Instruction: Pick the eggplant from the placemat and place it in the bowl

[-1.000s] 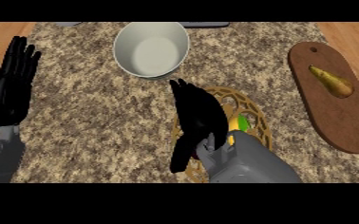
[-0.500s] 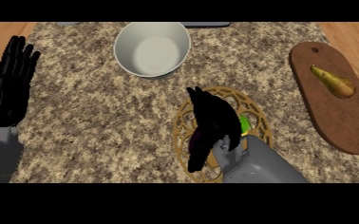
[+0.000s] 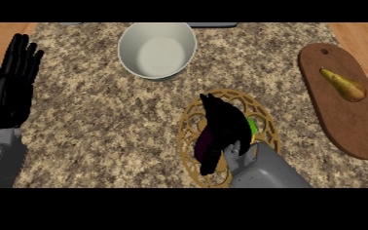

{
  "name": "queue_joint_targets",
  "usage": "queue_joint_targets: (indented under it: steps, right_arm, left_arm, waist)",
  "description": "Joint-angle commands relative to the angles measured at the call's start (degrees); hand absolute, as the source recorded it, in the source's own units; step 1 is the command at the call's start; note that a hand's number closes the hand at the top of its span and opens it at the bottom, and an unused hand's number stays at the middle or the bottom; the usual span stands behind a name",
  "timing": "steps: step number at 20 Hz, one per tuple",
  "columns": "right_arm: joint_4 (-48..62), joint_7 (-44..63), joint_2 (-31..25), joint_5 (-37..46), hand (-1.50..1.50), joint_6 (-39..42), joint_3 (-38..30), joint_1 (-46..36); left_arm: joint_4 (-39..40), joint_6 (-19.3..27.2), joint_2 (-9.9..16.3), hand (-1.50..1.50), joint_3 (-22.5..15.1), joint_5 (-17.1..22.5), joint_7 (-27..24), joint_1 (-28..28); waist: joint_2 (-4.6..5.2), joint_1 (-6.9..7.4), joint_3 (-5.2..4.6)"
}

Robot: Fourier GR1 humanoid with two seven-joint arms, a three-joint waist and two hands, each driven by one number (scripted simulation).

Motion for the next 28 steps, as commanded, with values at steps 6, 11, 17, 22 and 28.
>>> queue_joint_targets:
  steps: [6, 11, 17, 22, 28]
  right_arm:
    - [-2.7, 3.3, 2.1, 4.4, -1.50, 5.2, -0.8, 4.3]
    - [5.7, 0.8, 6.3, 8.0, -1.50, 2.8, -1.4, 3.4]
    - [7.4, -4.5, 5.4, 9.9, -1.50, 3.6, -3.8, 6.3]
    - [12.0, -2.9, 7.3, 11.0, -1.50, 0.9, -3.0, 5.9]
    - [13.3, -4.2, 7.3, 13.2, -1.50, 1.7, -4.5, 8.4]
  left_arm:
    - [0.2, -1.2, -2.8, 0.00, 0.7, -2.5, -1.5, 1.3]
    - [2.4, -2.4, -3.0, 0.00, 1.6, -2.3, -0.3, -2.5]
    - [-0.6, -2.5, -3.5, 0.00, 3.3, -4.1, 0.3, 0.6]
    - [2.0, -5.0, -3.0, 0.00, 5.0, -3.5, -0.5, -0.1]
    - [-3.6, -5.5, -4.4, 0.00, 5.0, -3.9, 2.6, 2.9]
  waist:
    - [0.01, 0.02, 0.01]
    - [0.13, 0.03, 0.00]
    - [0.07, 0.09, 0.01]
    - [0.10, 0.19, 0.01]
    - [0.04, 0.26, 0.01]
